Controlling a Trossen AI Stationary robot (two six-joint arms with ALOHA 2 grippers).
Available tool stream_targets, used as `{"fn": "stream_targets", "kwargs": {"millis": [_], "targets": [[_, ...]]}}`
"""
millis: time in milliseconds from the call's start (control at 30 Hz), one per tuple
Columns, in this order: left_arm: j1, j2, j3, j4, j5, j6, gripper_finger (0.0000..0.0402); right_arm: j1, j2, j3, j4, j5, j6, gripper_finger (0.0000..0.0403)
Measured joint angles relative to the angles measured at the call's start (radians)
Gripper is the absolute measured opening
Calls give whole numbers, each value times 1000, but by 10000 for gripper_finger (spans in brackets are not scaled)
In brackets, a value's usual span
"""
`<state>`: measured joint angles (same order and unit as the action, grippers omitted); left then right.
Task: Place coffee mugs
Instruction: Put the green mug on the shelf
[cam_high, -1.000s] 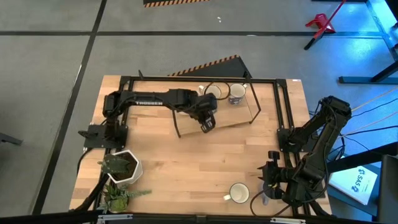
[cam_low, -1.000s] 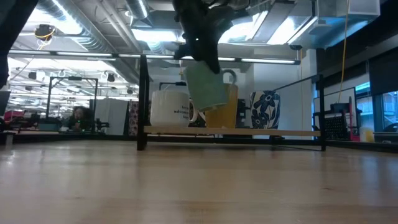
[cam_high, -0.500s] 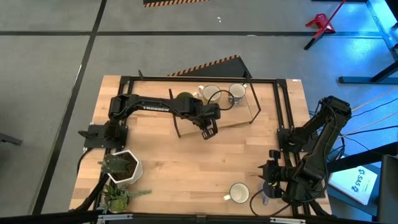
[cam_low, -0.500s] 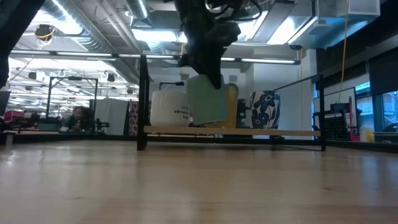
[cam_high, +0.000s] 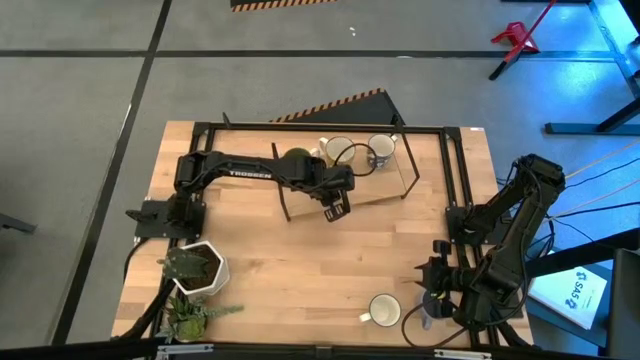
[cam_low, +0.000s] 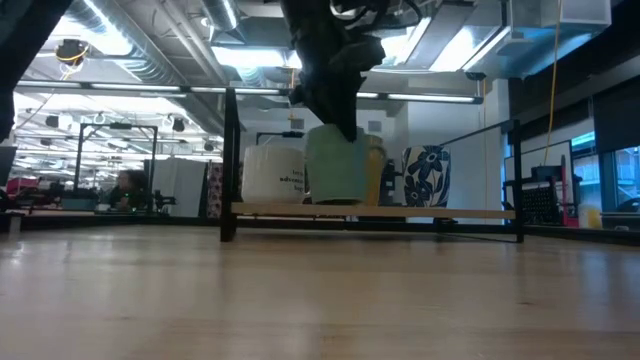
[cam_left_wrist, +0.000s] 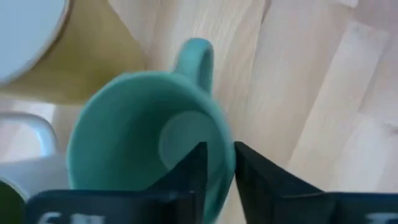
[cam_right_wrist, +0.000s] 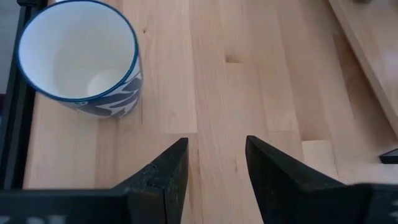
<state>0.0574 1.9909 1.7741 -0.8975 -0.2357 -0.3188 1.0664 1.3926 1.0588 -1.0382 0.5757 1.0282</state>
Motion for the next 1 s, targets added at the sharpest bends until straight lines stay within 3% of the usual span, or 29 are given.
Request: {"fn": "stream_targets", "kwargs": {"millis": [300,567,833,1000], "targets": [[-16,-7,0,27,16,11,140,0,0,0,10,14,-4,150],[-36,-13,32,31,6,7,145,0,0,0,26,26,-11,150],[-35,-25,32,49,-40,-130,145,0,0,0,44,42,-11,150],[-43,-17,31,87,45,-143,143,-2,0,0,42,80,-18,150]]}}
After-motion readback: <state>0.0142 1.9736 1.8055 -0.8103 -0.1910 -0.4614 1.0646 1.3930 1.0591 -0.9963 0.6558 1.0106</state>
